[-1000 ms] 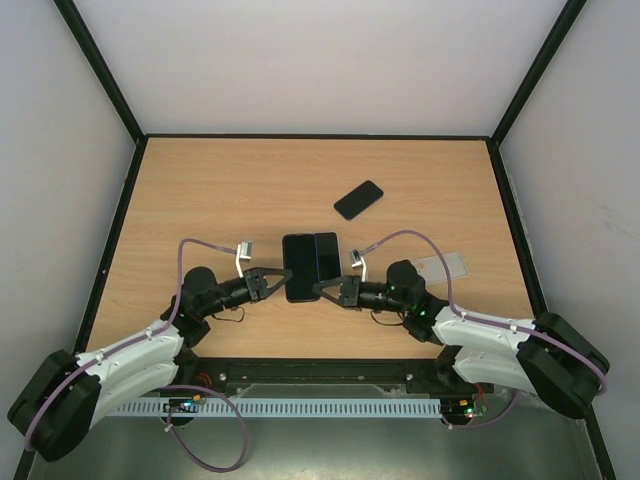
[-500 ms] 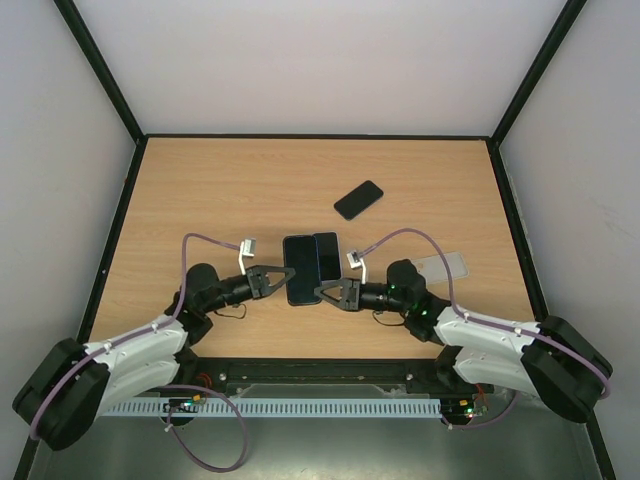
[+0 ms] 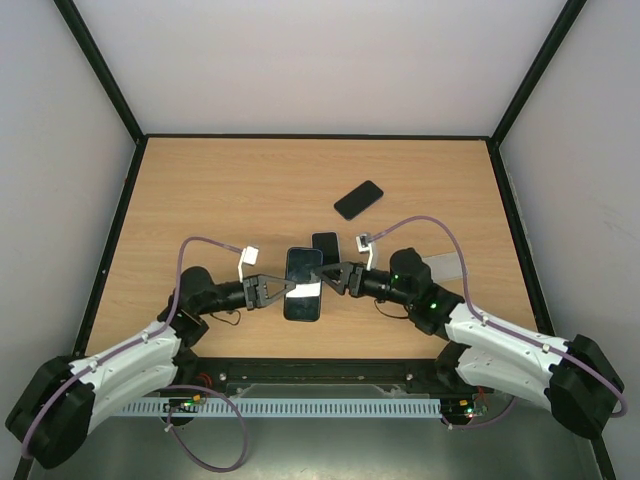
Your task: Put the phone into the phone case
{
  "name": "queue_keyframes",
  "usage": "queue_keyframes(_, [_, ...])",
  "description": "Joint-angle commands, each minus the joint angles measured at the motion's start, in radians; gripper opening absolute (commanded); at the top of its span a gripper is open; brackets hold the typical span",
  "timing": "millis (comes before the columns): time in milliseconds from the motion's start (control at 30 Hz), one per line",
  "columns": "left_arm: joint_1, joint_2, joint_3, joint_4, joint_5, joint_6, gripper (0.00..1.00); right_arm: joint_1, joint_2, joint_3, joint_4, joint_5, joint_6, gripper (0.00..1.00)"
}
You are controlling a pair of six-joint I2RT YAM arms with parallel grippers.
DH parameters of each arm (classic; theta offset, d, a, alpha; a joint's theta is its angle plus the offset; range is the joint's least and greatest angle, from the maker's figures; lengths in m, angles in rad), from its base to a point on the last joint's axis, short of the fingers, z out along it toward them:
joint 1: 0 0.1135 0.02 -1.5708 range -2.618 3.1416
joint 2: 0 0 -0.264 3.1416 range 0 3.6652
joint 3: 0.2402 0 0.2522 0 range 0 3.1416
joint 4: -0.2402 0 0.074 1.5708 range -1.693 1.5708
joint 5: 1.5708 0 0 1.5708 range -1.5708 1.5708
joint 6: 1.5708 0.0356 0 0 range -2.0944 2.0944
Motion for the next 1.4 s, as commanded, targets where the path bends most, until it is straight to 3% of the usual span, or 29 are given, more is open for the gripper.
queue_keyframes(0, [-0.005,-0.049,0.052,-0.003,0.089,0.046,0.02,-0.008,-0.008,0.047,-0.026,0.022,-0.017,0.61])
queue_keyframes(167, [-0.006,-0.071,0.078,-0.130,0.089,0.098,0.02,-0.008,-0.020,0.053,0.029,0.000,0.010,0.51])
queue_keyframes(400, [-0.005,-0.081,0.075,-0.160,0.078,0.113,0.02,-0.008,-0.003,0.061,0.087,-0.089,0.004,0.41])
queue_keyframes(533, [-0.006,-0.091,0.092,-0.236,0.045,0.146,0.02,-0.008,-0.027,0.061,0.060,-0.069,-0.012,0.20])
queue_keyframes(600, [-0.006,-0.096,0.125,-0.374,0.006,0.199,0.02,-0.008,-0.040,0.066,0.028,-0.037,-0.028,0.07])
queue_keyframes(667, [-0.006,-0.092,0.167,-0.522,-0.045,0.269,0.02,-0.008,-0.046,0.077,-0.010,-0.016,-0.049,0.02])
queue_keyframes(900, [-0.005,-0.041,0.237,-0.694,-0.115,0.346,0.02,-0.008,-0.037,0.099,-0.055,-0.022,-0.120,0.02])
queue_keyframes(1067, [-0.006,-0.034,0.232,-0.649,-0.108,0.317,0.02,-0.008,-0.060,0.103,-0.085,-0.005,-0.134,0.04])
queue_keyframes(1167, [-0.005,-0.035,0.212,-0.565,-0.086,0.253,0.02,-0.008,-0.063,0.081,-0.059,-0.029,-0.088,0.18])
queue_keyframes(1267, [-0.006,-0.040,0.186,-0.461,-0.070,0.185,0.02,-0.008,-0.070,0.042,-0.024,-0.025,-0.042,0.39])
queue_keyframes(1367, [-0.005,-0.044,0.179,-0.401,-0.060,0.154,0.02,-0.008,-0.082,0.017,-0.031,0.014,-0.011,0.51])
